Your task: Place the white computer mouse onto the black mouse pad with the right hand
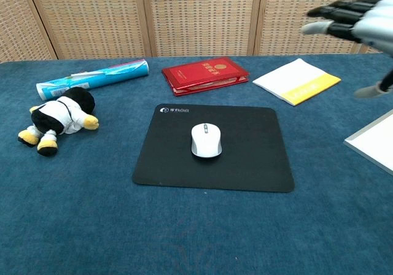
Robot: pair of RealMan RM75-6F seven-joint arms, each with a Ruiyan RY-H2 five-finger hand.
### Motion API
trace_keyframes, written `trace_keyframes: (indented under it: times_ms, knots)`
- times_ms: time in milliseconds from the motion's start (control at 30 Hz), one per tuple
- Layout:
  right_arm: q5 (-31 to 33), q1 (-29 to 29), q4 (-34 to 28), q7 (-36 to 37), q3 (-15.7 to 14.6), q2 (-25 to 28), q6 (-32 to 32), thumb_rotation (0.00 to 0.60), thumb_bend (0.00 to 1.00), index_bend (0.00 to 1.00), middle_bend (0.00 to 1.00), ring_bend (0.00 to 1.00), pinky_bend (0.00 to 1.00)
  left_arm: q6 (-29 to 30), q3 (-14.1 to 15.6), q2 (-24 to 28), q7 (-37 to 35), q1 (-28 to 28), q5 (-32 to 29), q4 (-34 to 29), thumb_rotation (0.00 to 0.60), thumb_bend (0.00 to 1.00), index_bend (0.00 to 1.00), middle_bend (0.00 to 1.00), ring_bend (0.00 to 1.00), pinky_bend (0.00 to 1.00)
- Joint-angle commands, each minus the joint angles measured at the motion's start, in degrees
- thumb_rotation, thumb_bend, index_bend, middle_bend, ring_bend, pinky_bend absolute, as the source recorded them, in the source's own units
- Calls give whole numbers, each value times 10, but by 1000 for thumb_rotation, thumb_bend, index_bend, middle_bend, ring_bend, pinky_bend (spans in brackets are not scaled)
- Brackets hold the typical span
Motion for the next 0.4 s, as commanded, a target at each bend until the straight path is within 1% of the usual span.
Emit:
trace_keyframes:
  times_ms: [33, 100, 200, 300, 400]
  knots:
    - [65, -99, -37, 51, -1, 14, 76, 600, 0, 0, 0, 0, 65, 10, 9, -5, 4, 6, 16, -1, 600, 0, 0, 0, 0, 0]
    - [91, -126, -63, 55, -1, 21, 86, 600, 0, 0, 0, 0, 15, 16, 13, -11, 8, 10, 22, 2, 600, 0, 0, 0, 0, 0]
    - [116, -165, -116, 87, -3, 38, 102, 600, 0, 0, 0, 0, 0, 33, 19, -23, 14, 20, 30, 8, 600, 0, 0, 0, 0, 0]
    - [103, -209, -157, 112, -14, 53, 148, 600, 0, 0, 0, 0, 0, 78, 21, -50, 9, 36, 55, 34, 600, 0, 0, 0, 0, 0]
    - [89, -226, -180, 124, -19, 67, 159, 600, 0, 0, 0, 0, 0, 105, 25, -67, -1, 47, 73, 58, 600, 0, 0, 0, 0, 0]
